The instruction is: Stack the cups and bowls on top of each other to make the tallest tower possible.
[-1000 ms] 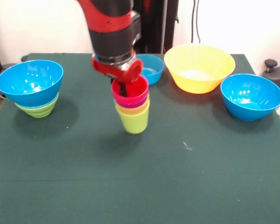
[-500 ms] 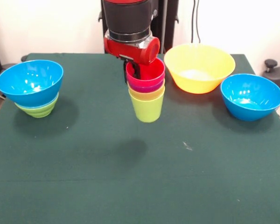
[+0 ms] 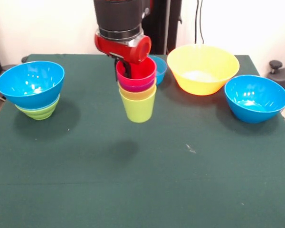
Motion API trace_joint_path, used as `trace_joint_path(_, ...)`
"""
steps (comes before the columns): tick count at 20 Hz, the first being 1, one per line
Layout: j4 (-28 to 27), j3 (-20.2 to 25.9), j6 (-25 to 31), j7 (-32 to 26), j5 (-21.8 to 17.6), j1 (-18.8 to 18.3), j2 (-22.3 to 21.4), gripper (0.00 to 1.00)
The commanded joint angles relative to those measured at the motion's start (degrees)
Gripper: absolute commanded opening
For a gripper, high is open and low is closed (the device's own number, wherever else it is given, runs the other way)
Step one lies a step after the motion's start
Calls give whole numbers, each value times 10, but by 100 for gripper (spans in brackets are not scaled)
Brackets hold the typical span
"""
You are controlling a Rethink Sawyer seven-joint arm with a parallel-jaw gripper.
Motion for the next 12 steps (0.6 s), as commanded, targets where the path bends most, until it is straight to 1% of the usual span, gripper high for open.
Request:
trace_joint_path(1, -2, 5, 76, -11, -64, -19, -15, 0)
trace_joint_path(5, -6, 5, 93, -29, -83, -36, -23, 0)
trace_joint_path(12, 0, 15, 102, -37, -112, -55, -35, 0)
